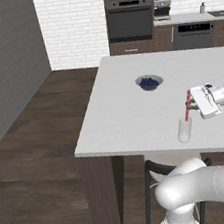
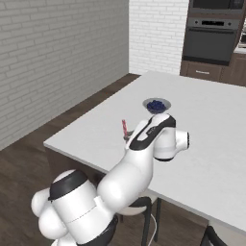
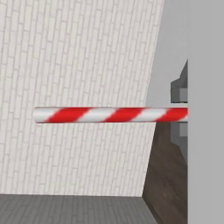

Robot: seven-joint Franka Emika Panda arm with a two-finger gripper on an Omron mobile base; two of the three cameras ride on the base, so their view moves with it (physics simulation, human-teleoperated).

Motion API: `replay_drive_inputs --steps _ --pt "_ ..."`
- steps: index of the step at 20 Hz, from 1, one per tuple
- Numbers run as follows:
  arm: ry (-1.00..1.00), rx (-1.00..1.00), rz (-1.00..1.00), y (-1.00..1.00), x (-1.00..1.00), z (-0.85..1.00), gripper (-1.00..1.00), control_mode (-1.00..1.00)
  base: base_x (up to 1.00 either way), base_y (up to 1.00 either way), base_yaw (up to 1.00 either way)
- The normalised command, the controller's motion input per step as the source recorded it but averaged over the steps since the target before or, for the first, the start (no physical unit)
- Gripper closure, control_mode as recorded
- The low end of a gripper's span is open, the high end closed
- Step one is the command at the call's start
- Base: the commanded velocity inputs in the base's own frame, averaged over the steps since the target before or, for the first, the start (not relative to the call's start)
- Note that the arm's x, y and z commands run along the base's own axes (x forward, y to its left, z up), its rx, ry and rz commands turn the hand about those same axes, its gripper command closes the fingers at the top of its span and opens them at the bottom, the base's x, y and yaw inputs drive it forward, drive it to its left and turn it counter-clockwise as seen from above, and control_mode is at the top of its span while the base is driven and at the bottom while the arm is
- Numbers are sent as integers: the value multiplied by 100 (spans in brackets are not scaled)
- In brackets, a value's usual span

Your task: Take a straw from the drawer in front and place it inside the glass cup on the dining counter.

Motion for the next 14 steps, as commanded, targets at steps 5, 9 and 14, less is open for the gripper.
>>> replay_drive_inputs --steps 5,9,14 --pt "0 0 0 -4 10 -6 100 -100 0 0 0" --pt "0 0 0 -4 11 -7 100 -100 0 0 0" --pt "0 0 0 -5 7 -7 100 -100 0 0 0"
